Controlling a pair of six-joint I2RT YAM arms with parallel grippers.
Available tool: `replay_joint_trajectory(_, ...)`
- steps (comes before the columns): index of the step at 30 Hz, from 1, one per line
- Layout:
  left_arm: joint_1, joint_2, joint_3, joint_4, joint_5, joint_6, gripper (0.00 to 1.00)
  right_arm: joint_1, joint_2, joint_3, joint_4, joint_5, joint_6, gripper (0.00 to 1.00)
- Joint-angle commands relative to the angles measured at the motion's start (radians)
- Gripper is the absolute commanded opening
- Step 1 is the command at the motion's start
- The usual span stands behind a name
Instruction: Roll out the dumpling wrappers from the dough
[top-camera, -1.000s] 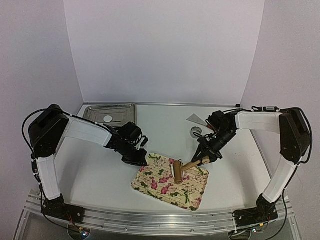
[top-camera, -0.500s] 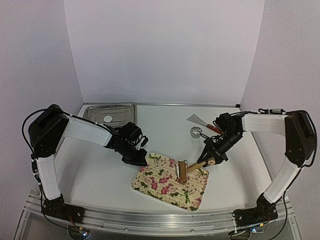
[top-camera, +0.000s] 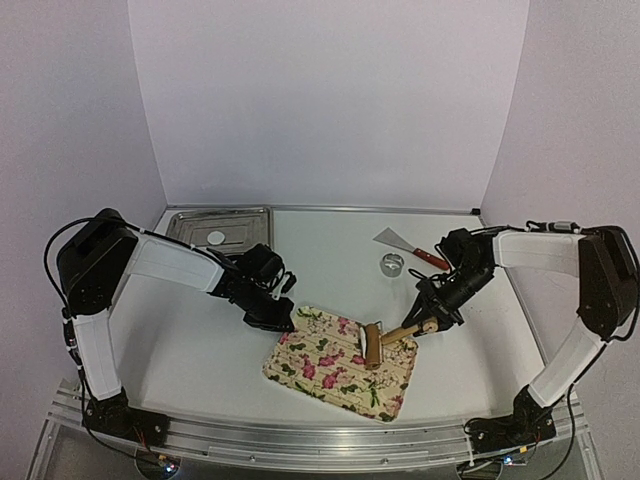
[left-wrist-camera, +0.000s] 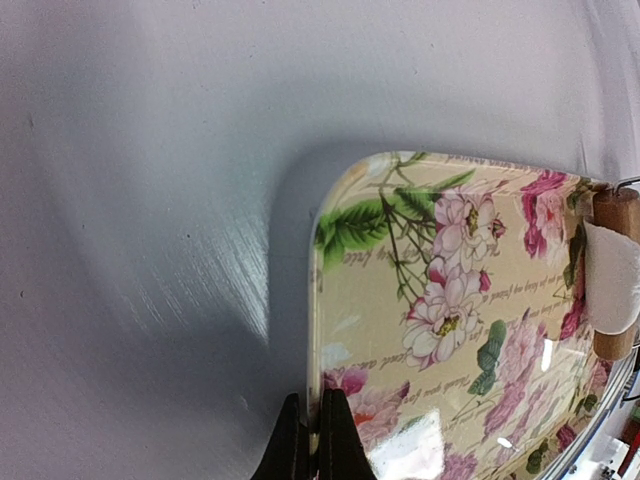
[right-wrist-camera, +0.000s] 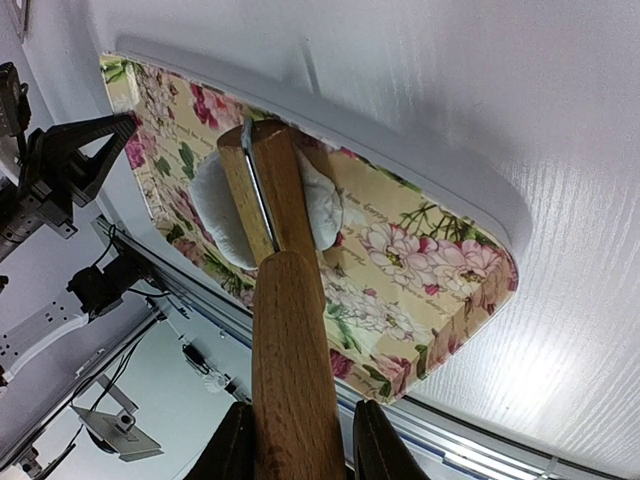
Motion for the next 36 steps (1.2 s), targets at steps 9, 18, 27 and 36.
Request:
replay_joint_trajectory(9, 0.065, -0.030, -0.065, -0.142, -0.177, 0.000, 0.00, -0.053, 0.024, -0.133, -0.316, 0.619, 0.044, 0.00)
replay_joint_trajectory(18, 0.066, -0.047, -0.079, -0.138, -0.182, -0.006, 0.00, -0.076, 0.005, -0.128, -0.328, 0.623, 0.038, 0.00)
replay_joint_trajectory(27, 0.068, -0.058, -0.086, -0.093, -0.128, 0.014, 0.00, -0.078, 0.001, -0.079, -0.323, 0.591, 0.004, 0.00)
replay_joint_trajectory(36, 0.066, -0.063, -0.073, -0.055, -0.070, 0.035, 0.00, -0.036, -0.074, 0.126, -0.296, 0.325, -0.055, 0.00)
